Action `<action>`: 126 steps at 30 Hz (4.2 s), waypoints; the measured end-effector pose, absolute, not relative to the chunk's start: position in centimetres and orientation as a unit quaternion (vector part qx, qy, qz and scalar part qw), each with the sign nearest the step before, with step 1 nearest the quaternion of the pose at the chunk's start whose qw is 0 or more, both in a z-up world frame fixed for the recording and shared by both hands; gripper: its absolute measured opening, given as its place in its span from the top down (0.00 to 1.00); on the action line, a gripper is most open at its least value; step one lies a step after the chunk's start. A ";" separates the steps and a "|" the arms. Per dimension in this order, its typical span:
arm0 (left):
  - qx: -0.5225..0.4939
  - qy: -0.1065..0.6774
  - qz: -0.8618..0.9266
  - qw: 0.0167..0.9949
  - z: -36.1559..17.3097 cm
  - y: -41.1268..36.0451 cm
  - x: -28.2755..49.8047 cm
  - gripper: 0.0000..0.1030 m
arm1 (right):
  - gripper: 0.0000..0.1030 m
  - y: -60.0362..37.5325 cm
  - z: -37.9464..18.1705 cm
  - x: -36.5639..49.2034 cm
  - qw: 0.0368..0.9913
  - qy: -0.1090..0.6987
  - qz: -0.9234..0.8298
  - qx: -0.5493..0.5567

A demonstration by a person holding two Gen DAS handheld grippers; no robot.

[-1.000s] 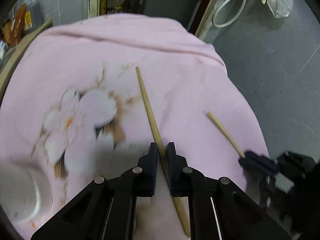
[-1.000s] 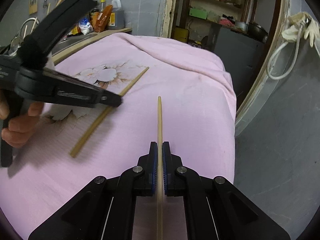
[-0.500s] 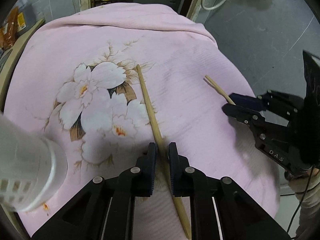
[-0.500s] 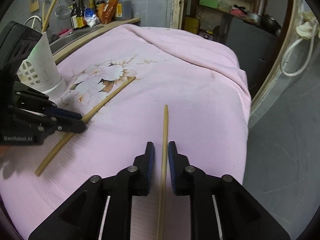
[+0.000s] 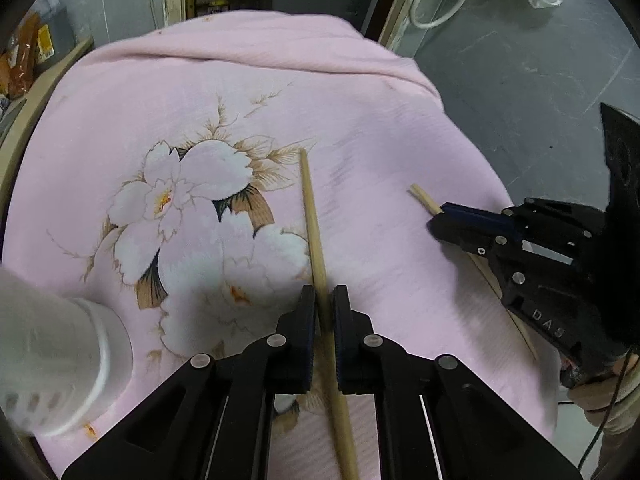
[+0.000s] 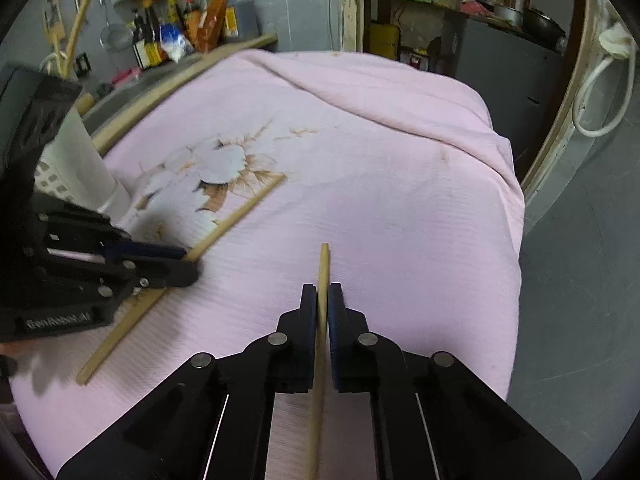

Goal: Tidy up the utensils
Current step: 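Lift the chopstick with the left tool while the right tool lifts its chopstick, then carry both chopsticks over the white caddy and lower them inside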

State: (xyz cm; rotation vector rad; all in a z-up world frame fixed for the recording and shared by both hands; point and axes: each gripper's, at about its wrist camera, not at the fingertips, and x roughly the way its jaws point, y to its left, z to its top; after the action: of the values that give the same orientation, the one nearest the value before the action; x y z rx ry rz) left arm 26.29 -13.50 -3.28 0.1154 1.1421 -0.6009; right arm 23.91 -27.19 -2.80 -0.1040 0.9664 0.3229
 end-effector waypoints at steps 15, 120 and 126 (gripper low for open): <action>0.006 0.303 -0.243 0.921 2.6 -8.8 18.3 0.96 | 0.97 -26.3 1.7 15.6 0.953 0.223 0.204 0.025; -0.124 0.003 0.071 0.990 5.7 10.5 17.6 0.96 | 0.96 -8.9 6.4 23.3 0.941 -0.016 0.330 0.074; -0.119 0.018 0.062 0.991 5.4 10.5 17.2 0.95 | 0.94 -8.8 6.2 23.4 0.942 -0.015 0.327 0.075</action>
State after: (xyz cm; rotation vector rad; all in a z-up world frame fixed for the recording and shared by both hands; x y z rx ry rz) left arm 17.16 10.53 5.45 -0.2379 0.0363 0.1238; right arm 23.37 -8.76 6.20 0.1526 -0.0305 0.6671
